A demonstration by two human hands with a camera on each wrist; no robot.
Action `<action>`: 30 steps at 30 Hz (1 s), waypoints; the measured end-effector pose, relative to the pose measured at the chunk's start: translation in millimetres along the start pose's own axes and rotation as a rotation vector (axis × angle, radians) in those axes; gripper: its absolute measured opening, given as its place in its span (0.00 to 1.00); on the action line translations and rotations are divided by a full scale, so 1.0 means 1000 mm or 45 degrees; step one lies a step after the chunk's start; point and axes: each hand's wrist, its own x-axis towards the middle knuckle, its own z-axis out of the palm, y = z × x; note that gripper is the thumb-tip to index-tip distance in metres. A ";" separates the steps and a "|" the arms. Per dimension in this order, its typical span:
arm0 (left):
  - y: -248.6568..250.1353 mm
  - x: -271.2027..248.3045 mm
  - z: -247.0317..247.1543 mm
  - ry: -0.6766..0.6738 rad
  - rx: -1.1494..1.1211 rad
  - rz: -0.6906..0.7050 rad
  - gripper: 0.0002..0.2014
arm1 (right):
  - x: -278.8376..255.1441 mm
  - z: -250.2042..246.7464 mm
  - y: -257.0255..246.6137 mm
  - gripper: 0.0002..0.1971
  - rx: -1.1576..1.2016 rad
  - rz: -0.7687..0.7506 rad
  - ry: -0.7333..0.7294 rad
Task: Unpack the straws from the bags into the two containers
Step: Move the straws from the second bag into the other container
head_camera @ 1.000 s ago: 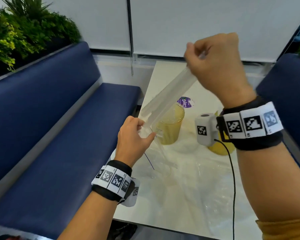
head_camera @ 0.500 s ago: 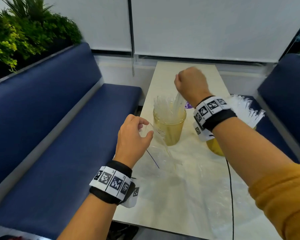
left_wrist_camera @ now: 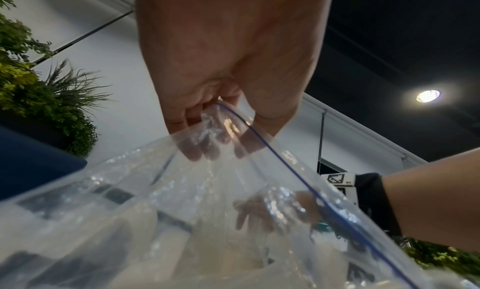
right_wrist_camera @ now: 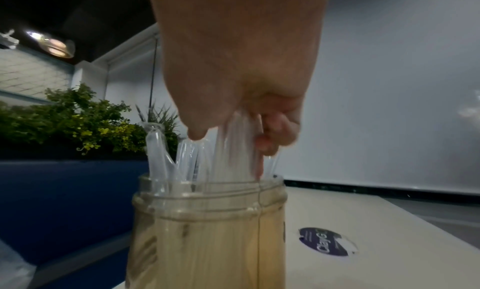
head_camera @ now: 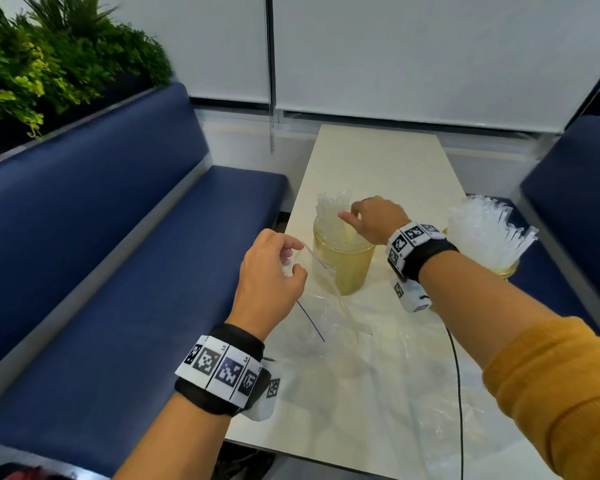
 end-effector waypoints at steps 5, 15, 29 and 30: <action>0.003 0.001 0.005 -0.034 -0.011 -0.003 0.14 | -0.012 -0.018 -0.003 0.30 -0.087 0.018 -0.014; 0.013 0.007 0.008 -0.251 0.057 -0.009 0.25 | -0.118 -0.061 -0.069 0.14 0.402 -0.272 -0.402; 0.014 -0.005 0.011 -0.258 -0.061 0.011 0.29 | -0.170 0.015 -0.095 0.19 0.320 -0.026 0.142; 0.015 -0.005 0.011 -0.265 -0.079 0.022 0.29 | -0.170 0.016 -0.096 0.20 0.322 -0.046 0.151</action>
